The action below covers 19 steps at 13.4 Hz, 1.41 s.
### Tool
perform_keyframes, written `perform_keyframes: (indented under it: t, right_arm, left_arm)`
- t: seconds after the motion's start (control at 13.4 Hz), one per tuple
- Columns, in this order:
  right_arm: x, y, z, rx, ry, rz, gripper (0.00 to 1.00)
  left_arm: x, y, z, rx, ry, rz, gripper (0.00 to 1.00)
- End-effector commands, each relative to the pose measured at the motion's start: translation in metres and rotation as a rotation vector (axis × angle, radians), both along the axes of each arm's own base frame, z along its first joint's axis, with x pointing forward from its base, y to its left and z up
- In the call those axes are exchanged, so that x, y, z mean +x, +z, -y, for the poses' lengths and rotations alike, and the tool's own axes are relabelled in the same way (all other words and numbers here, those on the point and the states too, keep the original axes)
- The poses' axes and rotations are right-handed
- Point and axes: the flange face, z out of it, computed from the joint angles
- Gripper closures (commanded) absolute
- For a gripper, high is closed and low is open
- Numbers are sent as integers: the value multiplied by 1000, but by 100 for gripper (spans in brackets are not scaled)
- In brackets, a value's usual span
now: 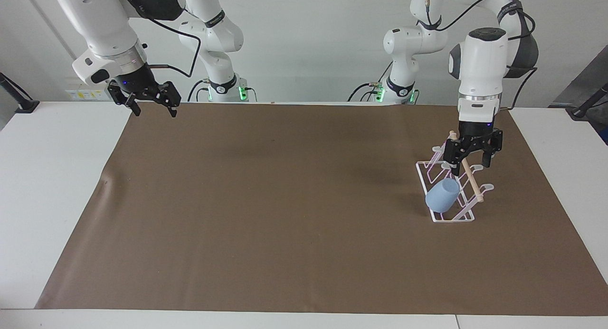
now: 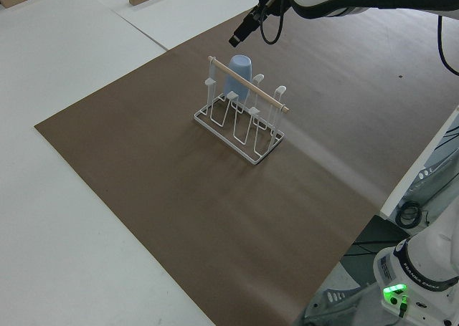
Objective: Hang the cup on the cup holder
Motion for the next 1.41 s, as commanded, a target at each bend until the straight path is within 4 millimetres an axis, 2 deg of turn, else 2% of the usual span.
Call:
perform_keyframes:
  t: [0.0, 0.15, 0.3, 0.6, 0.82, 0.97, 1.34]
  right_arm:
    - [-3, 0, 3, 19, -12, -12, 0]
    - [-3, 0, 3, 19, -9, -12, 0]
    - [-3, 0, 3, 19, -12, -12, 0]
    - [-3, 0, 3, 19, -12, -12, 0]
    - [-3, 1, 3, 19, -9, -10, 0]
    - [-3, 0, 3, 19, -12, -12, 0]
    - [-3, 0, 3, 19, -9, -12, 0]
  left_arm:
    - [4, 32, -1, -34, -62, -74, 0]
    - [4, 50, -13, -42, -155, -165, 0]
    - [1, 64, -16, -21, -221, -236, 0]
    - [6, 93, -25, 9, -364, -387, 0]
    - [-4, 65, -31, 21, -371, -385, 0]
    - [-12, 62, -31, 22, -368, -413, 0]
    - [-16, 78, -31, -2, -364, -482, 0]
